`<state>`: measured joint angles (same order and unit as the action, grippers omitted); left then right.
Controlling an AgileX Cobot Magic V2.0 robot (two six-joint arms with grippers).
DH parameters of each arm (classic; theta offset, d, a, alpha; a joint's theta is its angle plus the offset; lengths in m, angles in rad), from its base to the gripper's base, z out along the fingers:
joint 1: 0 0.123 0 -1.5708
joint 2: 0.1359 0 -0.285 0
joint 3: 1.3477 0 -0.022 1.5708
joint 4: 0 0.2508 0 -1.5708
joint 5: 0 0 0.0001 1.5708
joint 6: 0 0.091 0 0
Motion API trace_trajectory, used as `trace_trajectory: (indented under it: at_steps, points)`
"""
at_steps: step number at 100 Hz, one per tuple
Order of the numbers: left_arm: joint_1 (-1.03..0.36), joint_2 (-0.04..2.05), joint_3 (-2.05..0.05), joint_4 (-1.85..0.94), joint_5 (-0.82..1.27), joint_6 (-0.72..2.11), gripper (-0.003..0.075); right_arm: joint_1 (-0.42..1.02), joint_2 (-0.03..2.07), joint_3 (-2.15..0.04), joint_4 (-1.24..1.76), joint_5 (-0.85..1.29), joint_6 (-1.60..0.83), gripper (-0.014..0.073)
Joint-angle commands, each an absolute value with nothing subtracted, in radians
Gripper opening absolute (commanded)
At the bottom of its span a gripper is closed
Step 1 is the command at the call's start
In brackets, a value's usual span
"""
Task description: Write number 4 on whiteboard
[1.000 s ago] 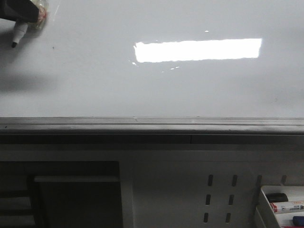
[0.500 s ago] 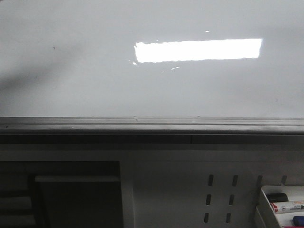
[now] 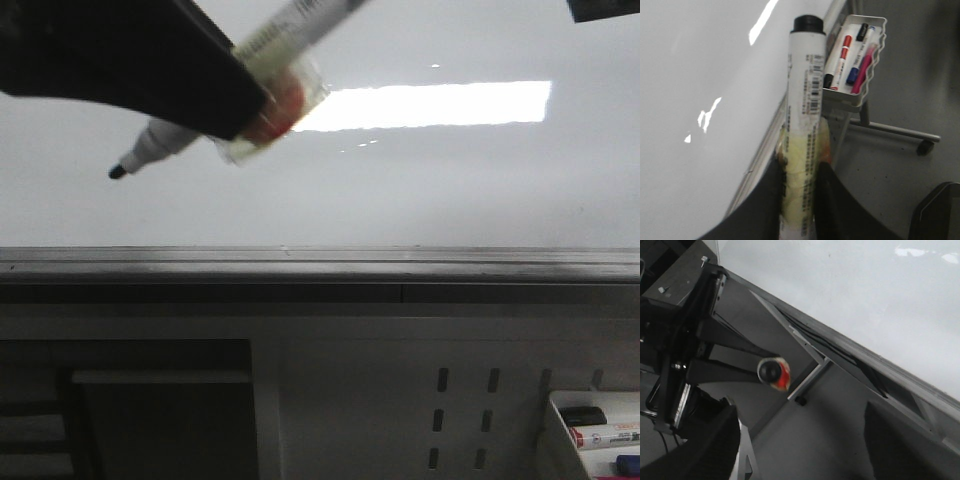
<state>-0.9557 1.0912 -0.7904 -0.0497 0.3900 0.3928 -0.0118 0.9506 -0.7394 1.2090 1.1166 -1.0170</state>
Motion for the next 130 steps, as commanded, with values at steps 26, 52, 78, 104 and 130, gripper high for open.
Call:
trace_trajectory:
  at_steps: [26,52,78,104,130]
  points:
    - [-1.029,1.132,-0.823,-0.041,0.241,0.393,-0.002,0.133,1.04,-0.825,1.196,1.114,-1.009,0.0468]
    - [-1.029,1.139,-0.823,-0.03,0.236,0.393,-0.002,0.201,1.082,-0.825,1.211,1.075,-1.009,0.0468]
    - [-1.029,1.139,-0.823,-0.026,0.228,0.393,-0.002,0.238,1.134,-0.876,1.218,1.067,-1.009,0.0468]
    - [-1.029,1.139,-0.823,-0.022,0.189,0.393,-0.002,0.238,1.188,-0.896,1.216,1.099,-1.009,0.0468]
    - [-1.029,1.139,-0.823,0.0,0.166,0.393,-0.002,0.238,1.195,-0.896,1.216,1.105,-1.019,0.0342]
